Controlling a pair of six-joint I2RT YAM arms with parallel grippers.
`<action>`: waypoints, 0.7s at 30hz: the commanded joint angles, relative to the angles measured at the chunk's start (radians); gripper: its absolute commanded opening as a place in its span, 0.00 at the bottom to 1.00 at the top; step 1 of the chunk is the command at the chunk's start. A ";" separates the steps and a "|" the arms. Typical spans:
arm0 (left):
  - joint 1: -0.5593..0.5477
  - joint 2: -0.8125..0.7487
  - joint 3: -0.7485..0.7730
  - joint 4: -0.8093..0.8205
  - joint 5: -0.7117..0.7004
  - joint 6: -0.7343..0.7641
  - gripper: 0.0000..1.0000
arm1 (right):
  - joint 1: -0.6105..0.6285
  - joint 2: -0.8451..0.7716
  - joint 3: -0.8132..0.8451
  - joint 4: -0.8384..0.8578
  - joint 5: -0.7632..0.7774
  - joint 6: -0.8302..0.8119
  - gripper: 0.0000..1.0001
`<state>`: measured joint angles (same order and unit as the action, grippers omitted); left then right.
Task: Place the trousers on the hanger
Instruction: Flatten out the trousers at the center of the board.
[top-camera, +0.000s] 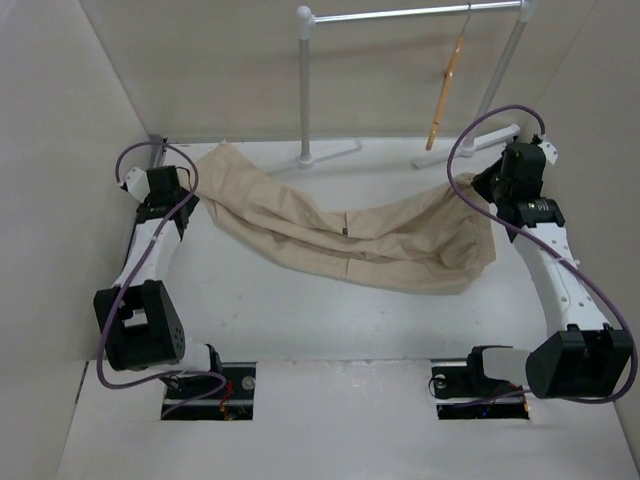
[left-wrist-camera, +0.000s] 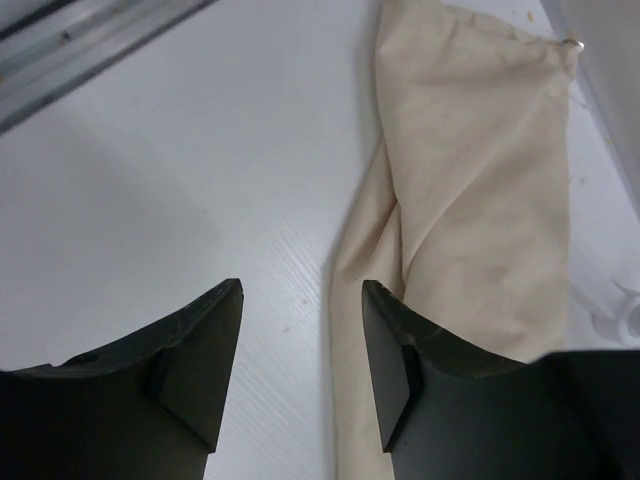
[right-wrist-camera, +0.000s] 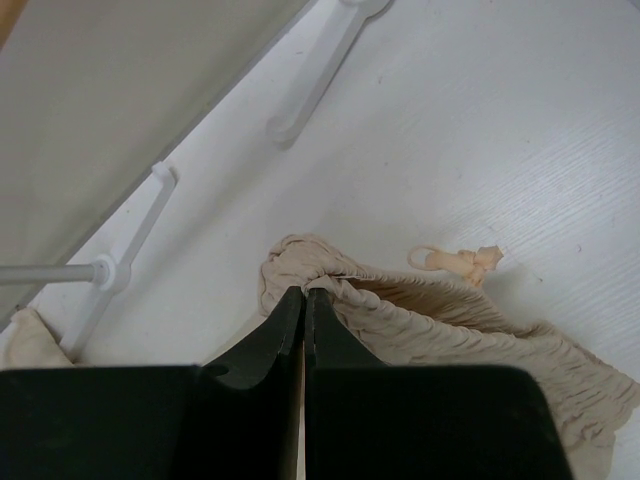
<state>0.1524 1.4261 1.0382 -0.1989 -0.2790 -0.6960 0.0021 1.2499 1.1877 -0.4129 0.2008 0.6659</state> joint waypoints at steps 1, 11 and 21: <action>-0.017 0.049 -0.075 0.136 0.145 -0.059 0.52 | 0.017 -0.035 0.006 0.066 -0.012 -0.011 0.01; -0.018 0.355 0.020 0.253 0.325 -0.114 0.39 | 0.026 -0.073 -0.026 0.060 -0.023 0.003 0.01; 0.014 0.096 -0.151 0.127 0.132 -0.184 0.01 | 0.014 -0.027 -0.020 0.083 -0.011 0.031 0.01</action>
<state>0.1406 1.7191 0.9596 0.0078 -0.0441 -0.8478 0.0208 1.2053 1.1454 -0.4053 0.1833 0.6819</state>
